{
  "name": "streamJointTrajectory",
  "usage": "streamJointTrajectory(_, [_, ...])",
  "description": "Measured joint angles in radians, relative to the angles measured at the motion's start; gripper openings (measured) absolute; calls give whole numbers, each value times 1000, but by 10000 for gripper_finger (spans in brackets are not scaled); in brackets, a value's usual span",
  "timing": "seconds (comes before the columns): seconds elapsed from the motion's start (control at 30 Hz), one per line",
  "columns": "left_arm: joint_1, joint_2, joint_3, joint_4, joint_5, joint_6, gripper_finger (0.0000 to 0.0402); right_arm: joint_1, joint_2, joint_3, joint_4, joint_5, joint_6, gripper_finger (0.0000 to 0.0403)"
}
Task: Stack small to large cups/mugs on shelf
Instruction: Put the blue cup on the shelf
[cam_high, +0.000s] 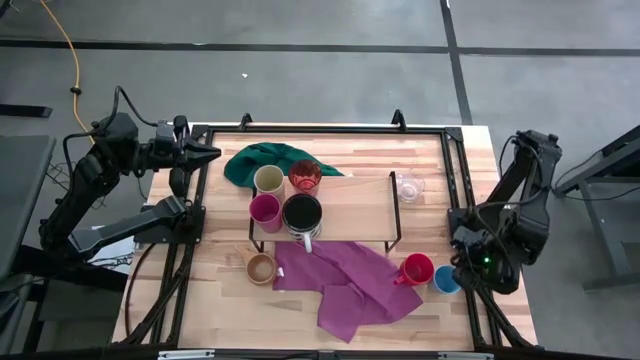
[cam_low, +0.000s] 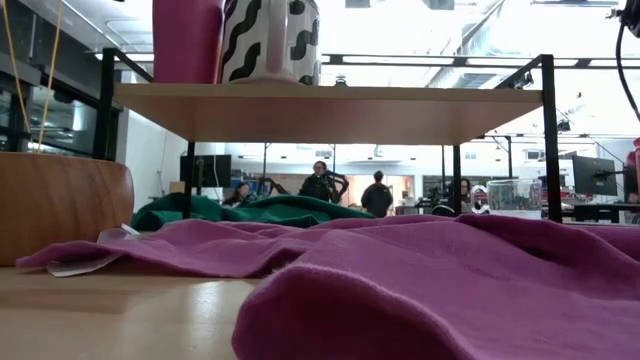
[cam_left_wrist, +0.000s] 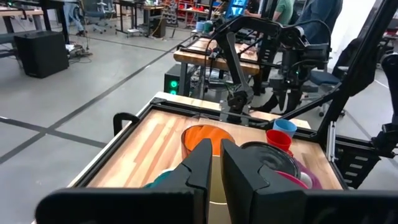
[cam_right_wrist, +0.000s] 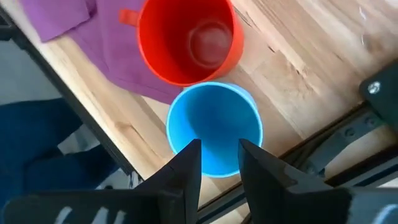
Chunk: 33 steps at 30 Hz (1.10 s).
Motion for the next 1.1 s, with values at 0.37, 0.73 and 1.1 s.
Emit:
streamJointTrajectory(0.37, [0,0,0,0,0,26,24,2,14,0,46,-17,216,96])
streamJointTrajectory(0.73, [0,0,0,0,4,-1,24,2,110,0,63,-97,276,96])
streamJointTrajectory(1.1, [0,0,0,0,6,-8,24,2,179,0,77,-180,326,96])
